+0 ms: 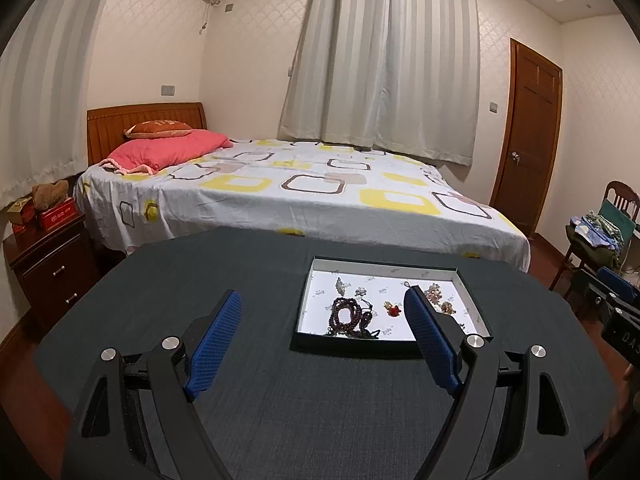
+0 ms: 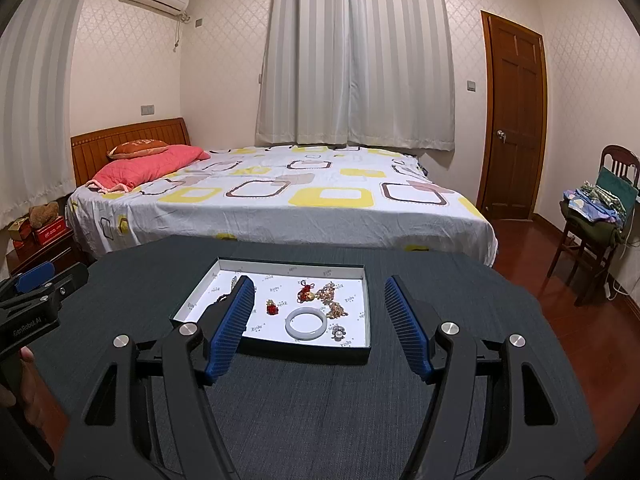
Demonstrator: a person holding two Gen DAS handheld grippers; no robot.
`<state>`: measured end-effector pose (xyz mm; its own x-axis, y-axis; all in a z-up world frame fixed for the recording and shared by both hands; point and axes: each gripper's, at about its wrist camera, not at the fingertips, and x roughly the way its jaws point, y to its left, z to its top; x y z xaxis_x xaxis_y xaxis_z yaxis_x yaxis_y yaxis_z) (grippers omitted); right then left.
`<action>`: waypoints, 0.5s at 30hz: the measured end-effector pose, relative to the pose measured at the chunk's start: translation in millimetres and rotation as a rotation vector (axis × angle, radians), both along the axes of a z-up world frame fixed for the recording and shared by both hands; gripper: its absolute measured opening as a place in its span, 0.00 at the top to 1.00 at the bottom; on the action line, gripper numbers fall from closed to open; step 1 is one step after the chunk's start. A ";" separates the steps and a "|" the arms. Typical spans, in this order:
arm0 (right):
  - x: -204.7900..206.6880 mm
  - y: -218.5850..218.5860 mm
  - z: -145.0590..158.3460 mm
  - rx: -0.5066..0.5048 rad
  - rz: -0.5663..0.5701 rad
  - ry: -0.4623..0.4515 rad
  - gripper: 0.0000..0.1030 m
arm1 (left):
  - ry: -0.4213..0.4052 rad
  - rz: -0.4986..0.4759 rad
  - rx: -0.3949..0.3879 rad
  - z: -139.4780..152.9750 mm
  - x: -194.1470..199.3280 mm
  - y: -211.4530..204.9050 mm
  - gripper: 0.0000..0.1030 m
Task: Organize jewelry
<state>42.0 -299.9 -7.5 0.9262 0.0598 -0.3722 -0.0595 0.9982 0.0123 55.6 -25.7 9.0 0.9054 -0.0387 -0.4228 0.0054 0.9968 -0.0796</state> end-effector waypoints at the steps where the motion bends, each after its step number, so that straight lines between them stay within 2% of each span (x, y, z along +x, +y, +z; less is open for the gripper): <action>1: 0.0 -0.2 -0.1 0.001 0.000 0.000 0.36 | 0.001 0.000 0.000 -0.1 0.4 0.0 0.22; 15: -0.1 0.3 -0.6 0.002 0.000 0.001 0.36 | 0.006 0.004 0.014 -1.1 -1.4 -5.0 0.21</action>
